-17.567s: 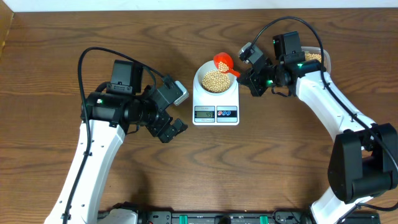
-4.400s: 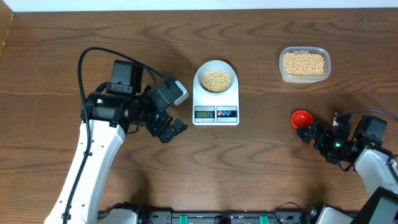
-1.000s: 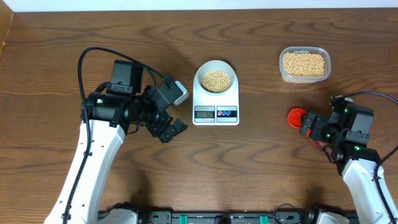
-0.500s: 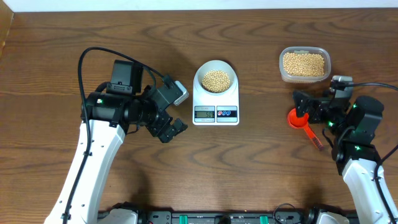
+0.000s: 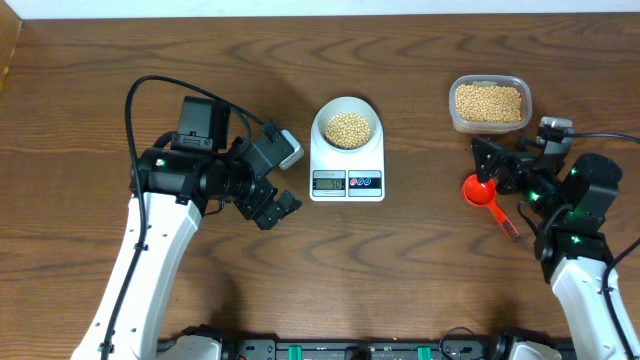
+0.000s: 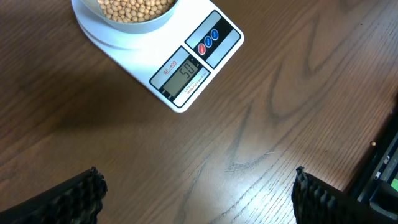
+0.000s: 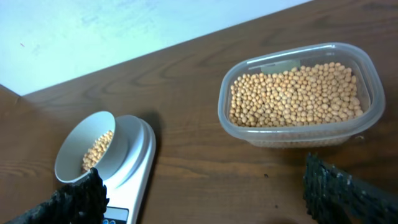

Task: Scoop item into bowl and weigh 50g on scale
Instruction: 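Open the right gripper and pull it back from the red scoop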

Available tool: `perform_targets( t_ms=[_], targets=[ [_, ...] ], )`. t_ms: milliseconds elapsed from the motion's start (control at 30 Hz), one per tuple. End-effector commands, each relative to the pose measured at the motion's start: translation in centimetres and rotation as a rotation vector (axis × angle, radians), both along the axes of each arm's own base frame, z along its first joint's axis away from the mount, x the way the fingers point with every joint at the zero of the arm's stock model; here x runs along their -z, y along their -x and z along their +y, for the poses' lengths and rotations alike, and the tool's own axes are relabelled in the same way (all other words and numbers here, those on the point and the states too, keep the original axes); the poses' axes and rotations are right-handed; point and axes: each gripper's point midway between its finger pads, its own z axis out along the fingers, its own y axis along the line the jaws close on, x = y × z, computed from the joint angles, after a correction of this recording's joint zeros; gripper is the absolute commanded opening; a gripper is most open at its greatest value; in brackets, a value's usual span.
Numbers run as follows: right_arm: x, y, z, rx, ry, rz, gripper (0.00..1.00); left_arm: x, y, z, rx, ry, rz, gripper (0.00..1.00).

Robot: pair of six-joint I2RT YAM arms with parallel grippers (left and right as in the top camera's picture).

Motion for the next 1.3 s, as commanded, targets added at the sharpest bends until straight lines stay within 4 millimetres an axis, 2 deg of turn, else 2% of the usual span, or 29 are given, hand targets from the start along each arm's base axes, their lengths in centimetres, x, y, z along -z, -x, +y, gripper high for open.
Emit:
perform_targets(
  t_ms=[0,167,400,767,1000,1133,1267],
  targets=[
    [-1.5,-0.1,0.3,-0.006,-0.021,-0.033,0.99,-0.7,-0.1,0.2,0.004,-0.005,-0.030,0.98],
    [-1.5,-0.1,0.2,-0.005,-0.015,-0.035,0.99,-0.7,-0.1,0.2,0.004,-0.005,-0.030,0.98],
    [-1.4,-0.4,-0.9,0.055,0.008,-0.034,0.99,-0.7,-0.1,0.2,0.004,-0.005,-0.030,0.98],
    [-2.6,-0.5,-2.6,0.084,-0.006,-0.081,0.99,-0.7,-0.1,0.2,0.004,-0.005,-0.030,0.98],
    [-4.9,0.3,-4.1,0.101,-0.023,-0.148,0.99,-0.7,-0.1,0.2,0.004,-0.005,-0.030,0.98],
    [-6.7,1.0,-5.3,0.137,-0.002,-0.204,0.99,-0.7,-0.1,0.2,0.004,-0.005,-0.030,0.98],
    [-8.9,2.2,-5.6,0.131,0.014,-0.271,0.99,-0.7,-0.1,0.2,0.004,-0.005,-0.030,0.98]
  ],
)
